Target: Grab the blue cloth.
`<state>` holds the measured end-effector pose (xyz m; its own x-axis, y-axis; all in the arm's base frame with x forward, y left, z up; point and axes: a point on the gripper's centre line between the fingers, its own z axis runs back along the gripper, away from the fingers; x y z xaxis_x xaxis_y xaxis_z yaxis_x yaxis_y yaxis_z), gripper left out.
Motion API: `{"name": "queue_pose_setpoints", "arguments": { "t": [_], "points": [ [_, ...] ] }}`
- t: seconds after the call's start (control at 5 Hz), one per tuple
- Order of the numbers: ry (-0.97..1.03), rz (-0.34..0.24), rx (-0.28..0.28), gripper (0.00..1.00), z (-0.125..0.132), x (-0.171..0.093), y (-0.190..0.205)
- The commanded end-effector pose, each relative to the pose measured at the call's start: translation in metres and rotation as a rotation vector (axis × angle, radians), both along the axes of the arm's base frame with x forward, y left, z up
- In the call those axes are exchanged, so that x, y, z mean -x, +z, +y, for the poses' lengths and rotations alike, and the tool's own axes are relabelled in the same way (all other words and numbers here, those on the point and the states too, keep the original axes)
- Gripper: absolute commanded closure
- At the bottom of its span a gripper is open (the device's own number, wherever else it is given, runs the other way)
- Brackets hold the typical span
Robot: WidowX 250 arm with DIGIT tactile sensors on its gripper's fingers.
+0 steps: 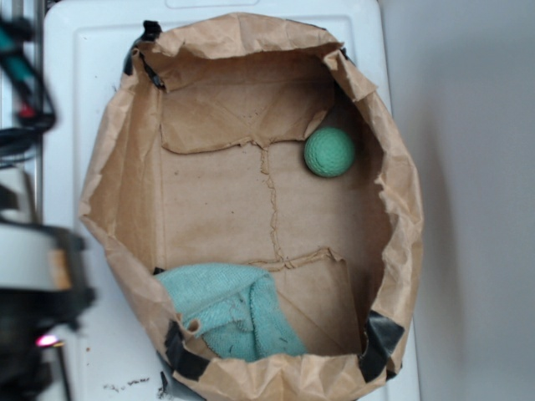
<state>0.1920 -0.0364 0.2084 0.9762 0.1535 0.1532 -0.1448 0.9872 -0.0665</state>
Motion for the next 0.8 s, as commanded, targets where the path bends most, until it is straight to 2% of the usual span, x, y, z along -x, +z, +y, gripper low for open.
{"name": "queue_pose_setpoints", "arguments": {
  "t": [0.0, 0.2, 0.4, 0.6],
  "points": [
    [0.213, -0.11, 0.03, 0.0, 0.031, -0.059, -0.027],
    [0.348, -0.105, 0.055, 0.0, 0.05, -0.084, -0.043],
    [0.44, -0.051, 0.096, 0.0, 0.059, -0.098, -0.058],
    [0.472, 0.003, 0.115, 0.0, 0.059, -0.099, -0.07]
  ]
}}
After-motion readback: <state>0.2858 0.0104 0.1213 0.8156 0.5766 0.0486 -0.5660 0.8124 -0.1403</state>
